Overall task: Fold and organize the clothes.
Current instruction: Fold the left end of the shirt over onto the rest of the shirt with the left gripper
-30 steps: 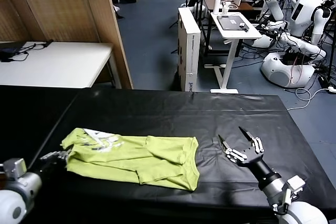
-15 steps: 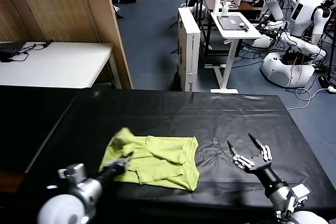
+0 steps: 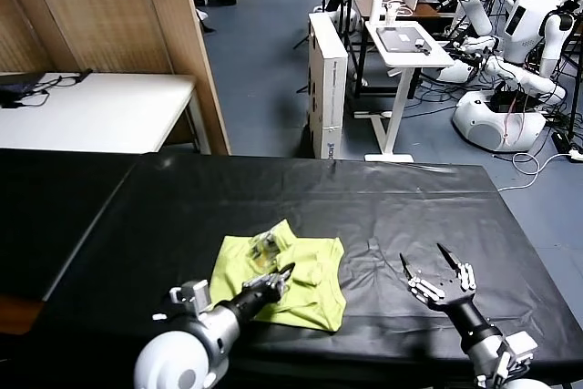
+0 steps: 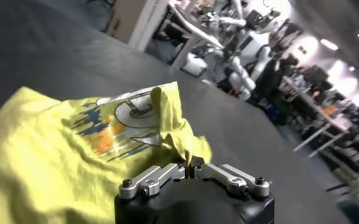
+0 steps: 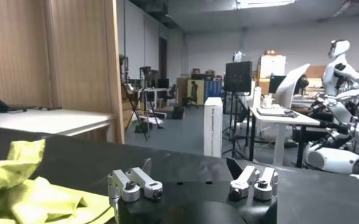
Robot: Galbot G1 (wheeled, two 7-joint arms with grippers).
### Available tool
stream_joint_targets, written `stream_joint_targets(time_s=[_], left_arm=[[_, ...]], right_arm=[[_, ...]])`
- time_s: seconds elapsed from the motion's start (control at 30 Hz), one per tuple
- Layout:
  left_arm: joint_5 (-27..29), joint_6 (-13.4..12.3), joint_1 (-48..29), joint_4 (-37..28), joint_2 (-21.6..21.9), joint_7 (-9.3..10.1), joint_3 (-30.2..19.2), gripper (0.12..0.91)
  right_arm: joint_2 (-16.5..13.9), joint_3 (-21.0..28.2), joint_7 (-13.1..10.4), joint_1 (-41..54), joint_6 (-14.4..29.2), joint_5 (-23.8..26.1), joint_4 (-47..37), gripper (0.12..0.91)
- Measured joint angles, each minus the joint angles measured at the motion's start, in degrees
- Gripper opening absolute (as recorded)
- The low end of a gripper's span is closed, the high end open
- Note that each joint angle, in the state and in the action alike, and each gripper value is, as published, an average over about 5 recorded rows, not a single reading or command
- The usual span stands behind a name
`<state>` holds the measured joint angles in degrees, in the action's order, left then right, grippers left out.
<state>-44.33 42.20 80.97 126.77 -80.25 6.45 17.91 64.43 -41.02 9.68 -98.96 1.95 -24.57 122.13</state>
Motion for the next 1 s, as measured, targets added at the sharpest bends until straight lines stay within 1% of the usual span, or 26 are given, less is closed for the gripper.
stream_joint_targets(time_s=[0.2, 0.47, 0.8, 0.87, 0.9, 1.0], left_arm=[[1.36, 0.00, 0.45, -0.60, -2.21, -0.14, -1.86, 0.178], [2.03, 0.00, 0.04, -1.71, -4.26, -0.28, -2.76, 0.178], [6.67, 0.00, -0.33, -6.06, -6.73, -0.85, -4.13, 0.178], [7.30, 0.00, 0.08, -6.54, -7.16, -0.78, -4.56, 0.194], [7.63, 0.00, 0.34, -6.61, -7.41, -0.75, -4.82, 0.220], [8.53, 0.00, 1.10, -6.34, -8.39, -0.83, -5.68, 0.366]], right_arm=[[-0.12, 0.83, -0.03, 0.55, -0.04, 0.22, -0.54, 0.907], [0.28, 1.73, -0.02, 0.77, -0.07, 0.92, -0.75, 0.907], [0.51, 2.08, 0.09, 0.64, -0.02, 1.61, -0.55, 0.907], [0.25, 2.27, 0.27, 0.76, -0.08, 1.62, -0.43, 0.907], [0.07, 2.38, 0.40, 0.82, -0.11, 1.63, -0.36, 0.907], [-0.62, 2.85, 0.73, 1.06, -0.17, 1.64, -0.19, 0.907]])
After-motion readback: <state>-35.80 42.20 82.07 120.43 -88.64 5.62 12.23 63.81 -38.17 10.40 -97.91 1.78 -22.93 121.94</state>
